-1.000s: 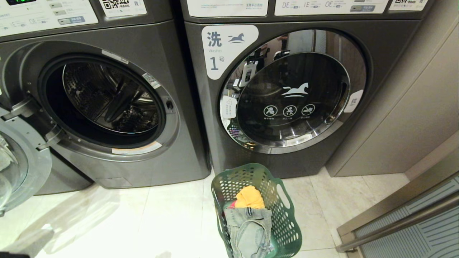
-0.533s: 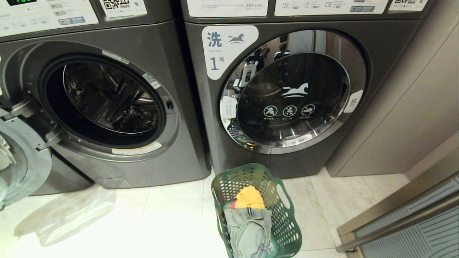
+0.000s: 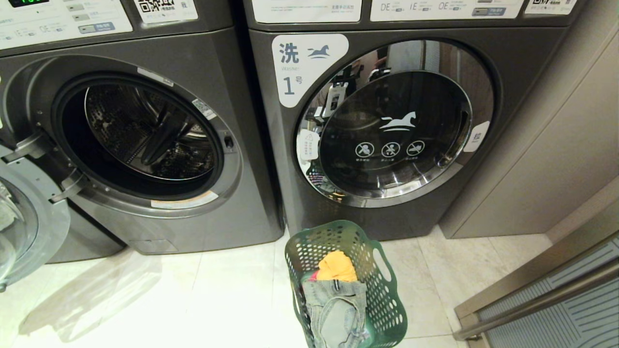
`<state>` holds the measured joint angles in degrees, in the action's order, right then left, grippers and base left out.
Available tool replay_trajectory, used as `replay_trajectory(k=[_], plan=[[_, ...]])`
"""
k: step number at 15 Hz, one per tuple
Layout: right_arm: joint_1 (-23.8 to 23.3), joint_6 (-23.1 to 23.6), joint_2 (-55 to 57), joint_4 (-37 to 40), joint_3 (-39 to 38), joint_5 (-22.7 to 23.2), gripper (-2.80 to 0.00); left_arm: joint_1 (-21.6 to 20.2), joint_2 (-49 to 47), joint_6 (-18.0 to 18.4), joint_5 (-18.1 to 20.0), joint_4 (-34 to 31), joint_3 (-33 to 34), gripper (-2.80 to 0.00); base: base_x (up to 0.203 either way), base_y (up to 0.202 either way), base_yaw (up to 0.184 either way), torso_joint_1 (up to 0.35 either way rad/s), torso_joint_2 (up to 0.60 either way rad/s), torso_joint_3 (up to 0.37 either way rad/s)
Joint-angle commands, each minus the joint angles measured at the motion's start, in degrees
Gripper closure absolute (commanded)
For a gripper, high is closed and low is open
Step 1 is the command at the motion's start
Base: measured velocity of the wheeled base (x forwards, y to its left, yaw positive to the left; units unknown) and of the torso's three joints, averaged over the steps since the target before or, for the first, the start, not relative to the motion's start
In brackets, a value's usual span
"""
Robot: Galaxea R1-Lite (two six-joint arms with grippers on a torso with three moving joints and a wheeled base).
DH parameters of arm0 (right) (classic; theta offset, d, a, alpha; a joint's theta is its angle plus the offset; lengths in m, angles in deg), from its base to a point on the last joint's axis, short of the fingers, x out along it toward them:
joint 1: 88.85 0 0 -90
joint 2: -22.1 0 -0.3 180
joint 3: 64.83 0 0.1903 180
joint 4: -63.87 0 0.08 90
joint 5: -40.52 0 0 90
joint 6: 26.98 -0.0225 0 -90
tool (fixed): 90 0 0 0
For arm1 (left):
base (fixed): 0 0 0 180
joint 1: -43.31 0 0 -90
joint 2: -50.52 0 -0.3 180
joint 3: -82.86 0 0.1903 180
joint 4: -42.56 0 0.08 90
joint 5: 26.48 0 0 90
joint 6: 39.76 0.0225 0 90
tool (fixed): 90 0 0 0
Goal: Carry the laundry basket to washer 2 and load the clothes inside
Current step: Open the lid of the washing machine, then place the clothes into the washing machine
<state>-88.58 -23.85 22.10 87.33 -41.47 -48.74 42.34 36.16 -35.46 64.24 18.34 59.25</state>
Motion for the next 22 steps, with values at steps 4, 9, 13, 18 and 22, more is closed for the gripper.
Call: replay_trajectory(k=[4, 9, 13, 18, 22], plan=[[0.0, 0.0, 0.1, 0.0, 0.0, 0.0, 0.00, 0.8, 10.4, 0.3, 0.2, -0.1, 0.0, 0.00, 0.000, 0.000, 0.000, 0.000, 0.00, 0.000], [0.0, 0.0, 0.1, 0.0, 0.0, 0.0, 0.00, 0.9, 14.2, 0.5, 0.2, -0.1, 0.0, 0.00, 0.000, 0.000, 0.000, 0.000, 0.00, 0.000], [0.0, 0.0, 0.1, 0.0, 0.0, 0.0, 0.00, 0.9, 14.3, 0.0, 0.0, 0.1, 0.1, 0.00, 0.000, 0.000, 0.000, 0.000, 0.00, 0.000], [0.0, 0.0, 0.1, 0.0, 0.0, 0.0, 0.00, 0.9, 14.3, -0.3, -0.1, 0.1, 0.1, 0.00, 0.000, 0.000, 0.000, 0.000, 0.00, 0.000], [0.1, 0.0, 0.1, 0.0, 0.0, 0.0, 0.00, 0.9, 14.3, -2.5, -0.6, 0.2, 0.1, 0.00, 0.000, 0.000, 0.000, 0.000, 0.00, 0.000]])
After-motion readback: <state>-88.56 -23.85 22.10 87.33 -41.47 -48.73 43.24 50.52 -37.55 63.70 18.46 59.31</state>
